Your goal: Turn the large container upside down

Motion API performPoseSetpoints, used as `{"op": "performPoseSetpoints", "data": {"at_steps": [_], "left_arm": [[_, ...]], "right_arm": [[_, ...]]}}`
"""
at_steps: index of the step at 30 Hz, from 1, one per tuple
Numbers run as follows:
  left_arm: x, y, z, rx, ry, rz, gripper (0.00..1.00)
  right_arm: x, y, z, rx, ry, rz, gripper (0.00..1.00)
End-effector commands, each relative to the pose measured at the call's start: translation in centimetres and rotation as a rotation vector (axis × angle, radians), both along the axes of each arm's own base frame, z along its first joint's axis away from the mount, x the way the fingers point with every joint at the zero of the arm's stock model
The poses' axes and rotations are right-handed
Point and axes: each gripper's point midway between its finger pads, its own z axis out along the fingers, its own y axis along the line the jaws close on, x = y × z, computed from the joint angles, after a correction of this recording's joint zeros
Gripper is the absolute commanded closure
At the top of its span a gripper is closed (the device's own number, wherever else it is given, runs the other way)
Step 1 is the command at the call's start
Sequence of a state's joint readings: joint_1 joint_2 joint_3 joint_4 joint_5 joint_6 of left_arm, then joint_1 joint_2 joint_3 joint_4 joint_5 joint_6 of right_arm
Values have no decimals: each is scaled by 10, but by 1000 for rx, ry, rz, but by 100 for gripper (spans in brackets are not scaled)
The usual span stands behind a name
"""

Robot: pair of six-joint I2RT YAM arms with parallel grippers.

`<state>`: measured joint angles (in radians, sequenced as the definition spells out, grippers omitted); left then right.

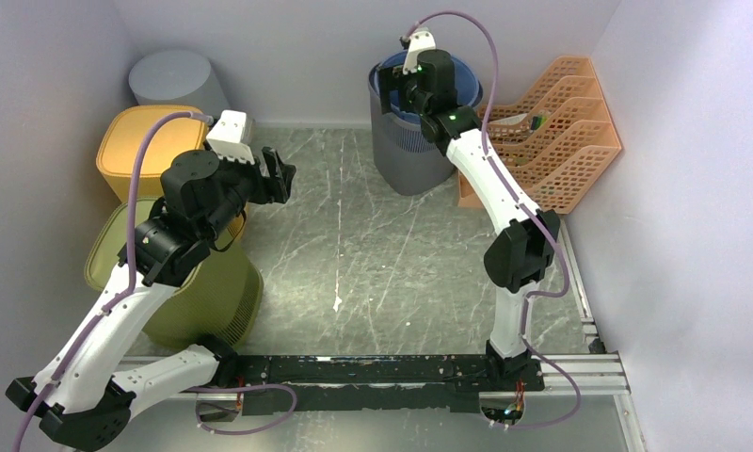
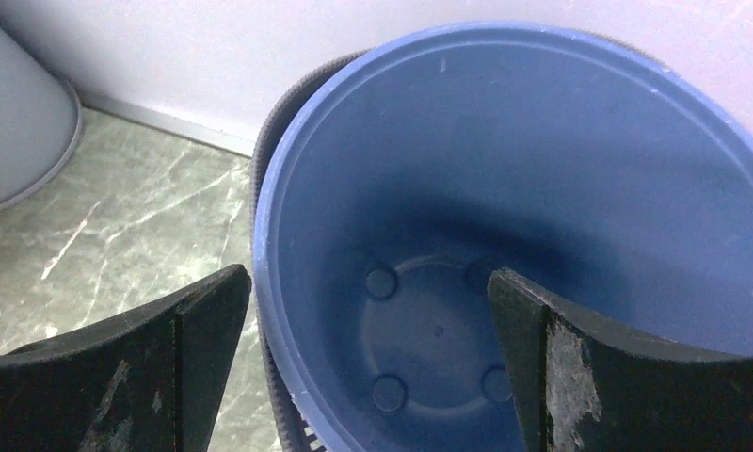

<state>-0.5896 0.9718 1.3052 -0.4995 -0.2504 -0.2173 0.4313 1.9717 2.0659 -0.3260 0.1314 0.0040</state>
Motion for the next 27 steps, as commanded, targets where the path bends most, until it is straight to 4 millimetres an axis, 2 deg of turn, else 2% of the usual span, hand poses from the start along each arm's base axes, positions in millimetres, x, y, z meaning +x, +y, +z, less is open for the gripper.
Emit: {"op": "performPoseSetpoints", "data": {"at_steps": [1,7,13,18,21,24,27], "left_arm": [[0,6,4,-1,-20,24,17],[3,9,5,20,-21,43,17],[2,12,4,25,-20,50,17],[-1,11,7,19,-24,41,17],[-3,16,7,27,-24,53,17],[-5,19,7,28,-30,62,17],[-5,19,6,31,-30,61,17]], "right_arm": [[2,2,4,9,-15,38,0],[12,8,5,47,-20,78,0],[36,14,-14,48,-7,52,1],[50,21,-17,82,-18,44,3],[55,17,-18,81,-28,13,8],[56,15,-22,67,-31,1,18],[54,16,-22,73,-30,16,20]]}}
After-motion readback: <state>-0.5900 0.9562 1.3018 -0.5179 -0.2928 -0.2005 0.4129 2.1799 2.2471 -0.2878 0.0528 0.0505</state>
